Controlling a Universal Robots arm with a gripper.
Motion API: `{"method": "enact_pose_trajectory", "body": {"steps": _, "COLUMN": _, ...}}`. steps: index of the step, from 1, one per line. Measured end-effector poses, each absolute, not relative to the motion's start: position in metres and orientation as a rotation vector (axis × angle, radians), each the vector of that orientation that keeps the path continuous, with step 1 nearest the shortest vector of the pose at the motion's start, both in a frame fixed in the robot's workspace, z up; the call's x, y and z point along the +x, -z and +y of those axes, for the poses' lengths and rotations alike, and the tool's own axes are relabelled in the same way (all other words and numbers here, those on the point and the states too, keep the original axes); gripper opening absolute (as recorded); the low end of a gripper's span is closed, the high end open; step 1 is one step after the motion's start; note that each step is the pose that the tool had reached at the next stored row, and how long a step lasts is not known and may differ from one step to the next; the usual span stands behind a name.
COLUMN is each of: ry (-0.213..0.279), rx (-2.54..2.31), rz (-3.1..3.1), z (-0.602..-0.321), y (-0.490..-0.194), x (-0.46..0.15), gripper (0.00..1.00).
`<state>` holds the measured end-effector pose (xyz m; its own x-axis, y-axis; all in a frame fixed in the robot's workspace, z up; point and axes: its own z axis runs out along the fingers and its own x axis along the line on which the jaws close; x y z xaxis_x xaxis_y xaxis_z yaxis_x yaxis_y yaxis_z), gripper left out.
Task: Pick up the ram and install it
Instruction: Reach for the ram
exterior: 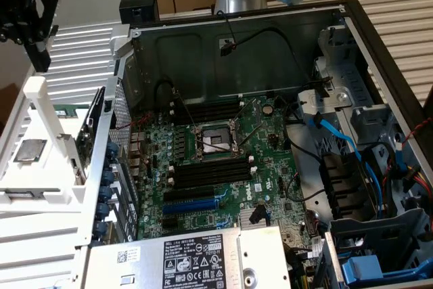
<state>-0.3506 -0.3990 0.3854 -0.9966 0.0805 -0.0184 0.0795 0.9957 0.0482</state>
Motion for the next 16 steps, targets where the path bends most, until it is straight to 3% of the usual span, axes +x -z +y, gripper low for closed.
{"method": "enact_pose_trajectory", "body": {"steps": 4, "ry": -0.071, "rx": 0.125, "rz": 3.119, "z": -0.399, "y": -0.381, "x": -0.369, "gripper": 0.1}}
{"method": "enact_pose_trajectory", "body": {"steps": 10, "ry": -0.007, "rx": 0.125, "rz": 3.12, "z": -0.378, "y": -0.37, "x": -0.441, "gripper": 0.1}}
{"method": "enact_pose_trajectory", "body": {"steps": 16, "ry": -0.003, "rx": 0.124, "rz": 3.121, "z": -0.358, "y": -0.359, "x": -0.461, "gripper": 0.1}}
